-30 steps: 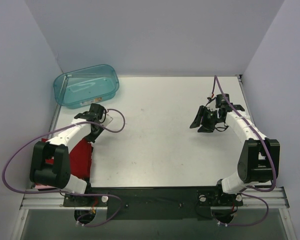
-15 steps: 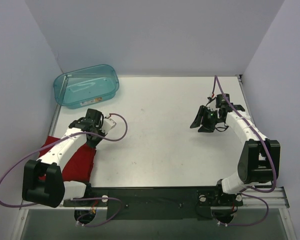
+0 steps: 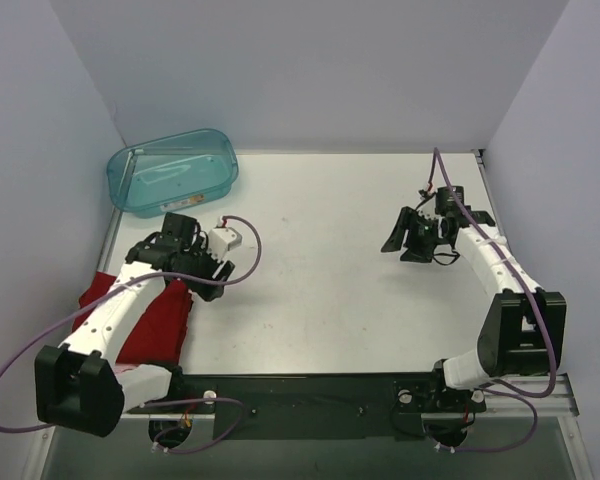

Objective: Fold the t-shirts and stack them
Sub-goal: Put the neatly folded tshirt into the corner of the board with the left arm

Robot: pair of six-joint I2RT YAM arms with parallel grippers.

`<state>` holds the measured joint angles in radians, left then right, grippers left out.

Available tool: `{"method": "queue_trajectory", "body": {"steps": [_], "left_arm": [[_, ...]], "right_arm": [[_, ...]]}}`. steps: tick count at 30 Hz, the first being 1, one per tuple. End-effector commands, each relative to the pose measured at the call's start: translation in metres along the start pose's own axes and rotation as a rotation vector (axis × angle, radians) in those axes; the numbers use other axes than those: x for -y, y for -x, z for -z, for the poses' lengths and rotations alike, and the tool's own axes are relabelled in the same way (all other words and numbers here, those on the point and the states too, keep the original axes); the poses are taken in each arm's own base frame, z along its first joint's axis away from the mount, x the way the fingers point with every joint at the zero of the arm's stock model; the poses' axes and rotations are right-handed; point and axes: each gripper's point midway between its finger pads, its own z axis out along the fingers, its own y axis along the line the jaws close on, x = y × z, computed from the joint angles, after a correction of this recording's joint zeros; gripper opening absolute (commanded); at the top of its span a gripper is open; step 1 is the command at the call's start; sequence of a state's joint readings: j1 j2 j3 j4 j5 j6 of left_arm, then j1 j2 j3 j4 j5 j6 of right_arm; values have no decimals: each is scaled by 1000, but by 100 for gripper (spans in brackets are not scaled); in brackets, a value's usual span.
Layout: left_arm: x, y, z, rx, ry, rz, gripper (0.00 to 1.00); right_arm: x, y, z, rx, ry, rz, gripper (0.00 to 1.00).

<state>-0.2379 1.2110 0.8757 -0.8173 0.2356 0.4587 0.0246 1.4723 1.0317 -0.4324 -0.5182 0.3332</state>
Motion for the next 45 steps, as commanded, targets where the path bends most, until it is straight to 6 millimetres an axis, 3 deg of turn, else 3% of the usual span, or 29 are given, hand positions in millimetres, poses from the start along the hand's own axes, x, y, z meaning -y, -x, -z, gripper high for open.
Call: {"method": "queue_trajectory", "body": {"steps": [1, 2, 3, 4, 5, 6, 7, 8, 9, 10, 11, 12, 13, 15, 16, 17, 18, 23, 28, 37, 45], "left_arm": [[17, 69, 40, 274, -78, 28, 80], [20, 70, 45, 293, -82, 18, 83], [22, 67, 46, 303, -79, 12, 86], [18, 69, 55, 340, -31, 26, 86], [12, 71, 50, 380, 9, 36, 88], [0, 77, 61, 449, 103, 76, 89], [-11, 84, 58, 522, 163, 92, 89], [-32, 103, 78, 657, 287, 163, 89], [-39, 98, 71, 680, 323, 219, 89], [-58, 100, 78, 738, 420, 334, 89], [-64, 94, 71, 749, 446, 403, 89], [-74, 92, 74, 792, 484, 489, 89], [-73, 82, 64, 783, 479, 505, 89], [-74, 74, 56, 817, 464, 510, 89], [-75, 72, 55, 833, 465, 502, 90], [-72, 61, 43, 810, 453, 499, 90], [-73, 53, 36, 803, 456, 506, 90], [-82, 32, 30, 825, 475, 584, 90], [-83, 13, 15, 815, 493, 578, 91], [-81, -8, -1, 759, 509, 580, 91], [-77, -5, -2, 768, 479, 600, 91]], "right_arm": [[-8, 21, 24, 149, 13, 53, 55], [-5, 20, 24, 160, 7, 53, 57], [-9, 31, 32, 234, 9, 72, 57], [-4, 29, 30, 253, -2, 72, 59], [-5, 39, 38, 329, -12, 89, 59], [1, 35, 36, 345, -24, 84, 60], [0, 44, 43, 420, -27, 98, 61], [8, 39, 40, 432, -49, 89, 61], [5, 45, 46, 496, -36, 105, 61], [12, 39, 45, 518, -52, 96, 61], [9, 48, 51, 584, -36, 113, 61], [17, 40, 48, 601, -54, 111, 61], [14, 48, 53, 666, -40, 128, 61], [31, 38, 47, 724, -71, 136, 62], [29, 46, 57, 802, -71, 164, 62], [39, 36, 48, 801, -89, 170, 62], [37, 42, 56, 863, -87, 196, 62], [64, 24, 40, 895, -160, 237, 64], [71, 23, 41, 908, -193, 260, 65], [77, 20, 38, 911, -215, 269, 65], [78, 20, 38, 914, -220, 263, 65]]}}
